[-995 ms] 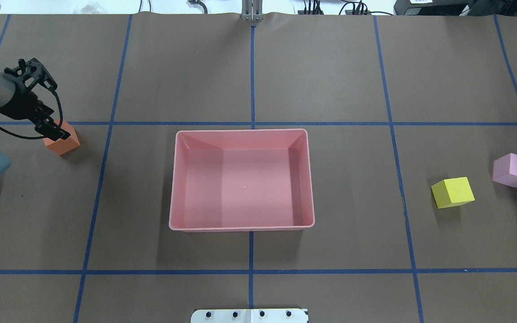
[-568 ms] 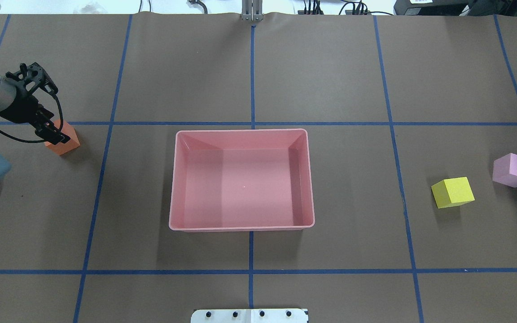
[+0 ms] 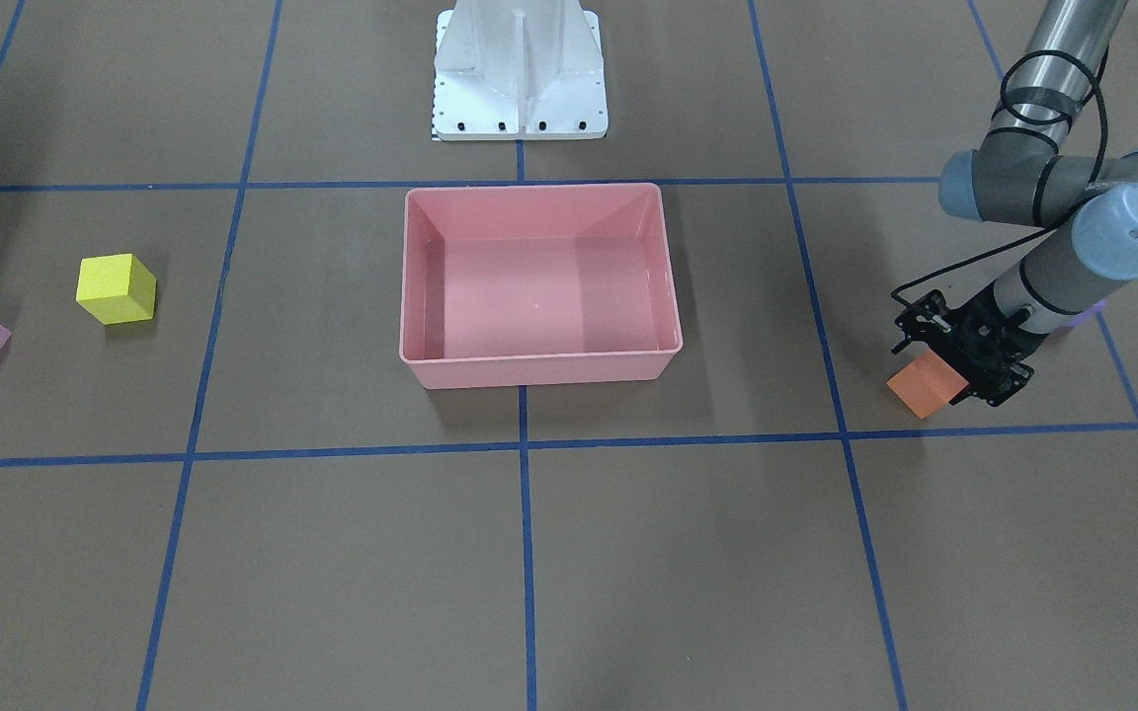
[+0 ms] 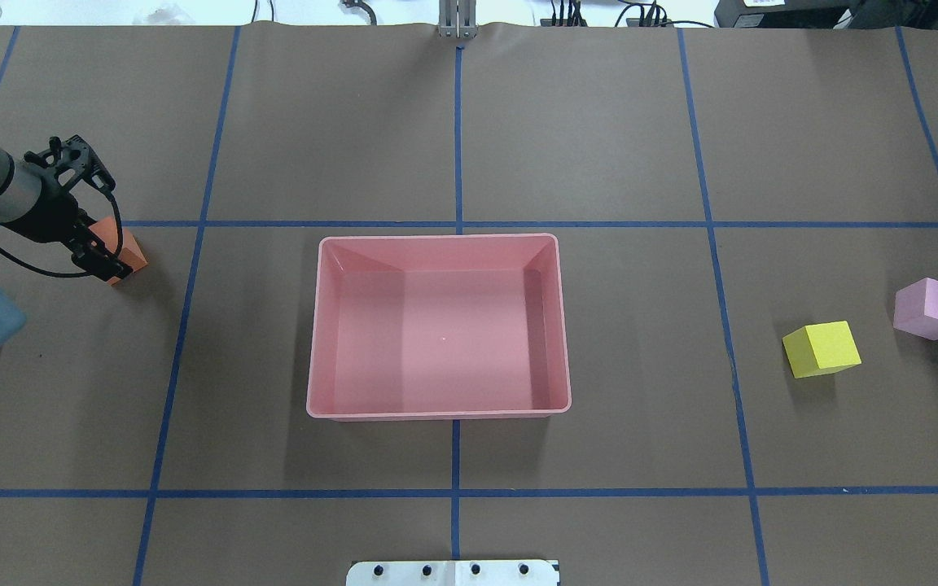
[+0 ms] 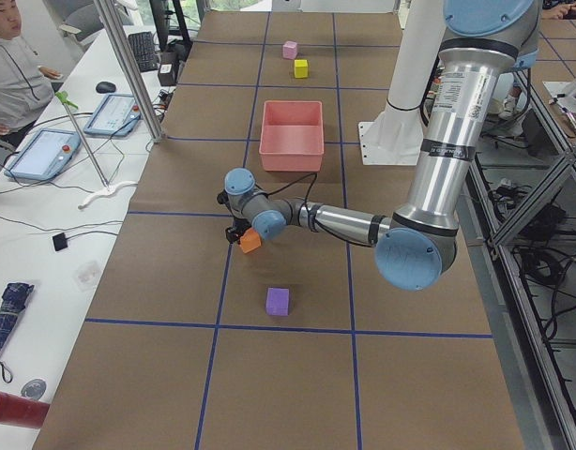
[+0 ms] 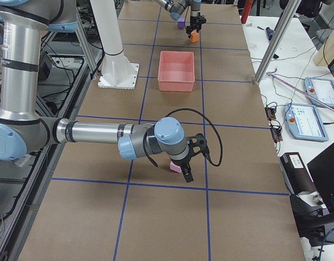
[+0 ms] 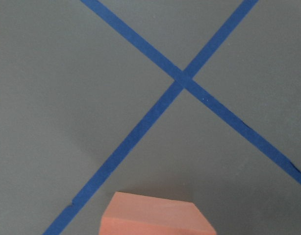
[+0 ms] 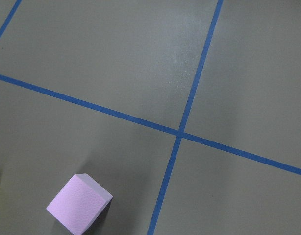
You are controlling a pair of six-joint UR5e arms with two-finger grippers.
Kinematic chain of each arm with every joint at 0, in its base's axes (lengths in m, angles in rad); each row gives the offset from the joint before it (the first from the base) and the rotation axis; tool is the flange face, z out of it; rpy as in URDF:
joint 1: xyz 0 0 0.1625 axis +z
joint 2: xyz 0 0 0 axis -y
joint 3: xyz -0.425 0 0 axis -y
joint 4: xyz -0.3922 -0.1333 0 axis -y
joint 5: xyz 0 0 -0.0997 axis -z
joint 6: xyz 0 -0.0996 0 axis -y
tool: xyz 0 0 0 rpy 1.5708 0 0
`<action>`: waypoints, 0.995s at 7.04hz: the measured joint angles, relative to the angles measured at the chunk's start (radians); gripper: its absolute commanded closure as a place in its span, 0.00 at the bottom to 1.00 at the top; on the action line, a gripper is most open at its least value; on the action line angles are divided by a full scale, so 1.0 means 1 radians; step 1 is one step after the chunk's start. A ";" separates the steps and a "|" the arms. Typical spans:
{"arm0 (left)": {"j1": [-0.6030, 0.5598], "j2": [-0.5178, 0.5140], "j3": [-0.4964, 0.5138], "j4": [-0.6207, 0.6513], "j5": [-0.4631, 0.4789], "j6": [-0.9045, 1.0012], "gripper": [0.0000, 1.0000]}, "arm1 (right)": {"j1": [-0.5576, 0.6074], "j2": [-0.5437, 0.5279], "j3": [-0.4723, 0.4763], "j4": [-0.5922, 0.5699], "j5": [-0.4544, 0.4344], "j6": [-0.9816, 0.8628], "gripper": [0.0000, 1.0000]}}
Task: Place blocks into pink bin with both arms
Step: 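Lift the orange cube with the left gripper and carry it over the pink bin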
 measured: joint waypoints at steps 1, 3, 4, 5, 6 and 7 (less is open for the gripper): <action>0.001 0.000 0.007 0.000 0.011 0.000 0.52 | 0.000 0.000 0.000 0.000 0.000 0.000 0.00; 0.002 -0.002 -0.010 -0.001 0.031 -0.022 0.66 | -0.001 0.000 0.000 0.000 0.000 0.002 0.00; 0.001 -0.006 -0.046 0.005 0.032 -0.067 0.66 | 0.000 0.000 0.000 0.001 0.001 0.003 0.00; 0.000 -0.020 -0.103 0.023 0.031 -0.169 0.66 | 0.000 0.000 0.000 0.001 0.002 0.006 0.00; 0.001 -0.060 -0.160 0.066 0.032 -0.311 0.66 | -0.002 0.000 0.000 0.001 0.003 0.016 0.00; 0.015 -0.118 -0.210 0.118 0.036 -0.468 0.66 | -0.009 0.000 0.003 0.002 0.002 0.046 0.00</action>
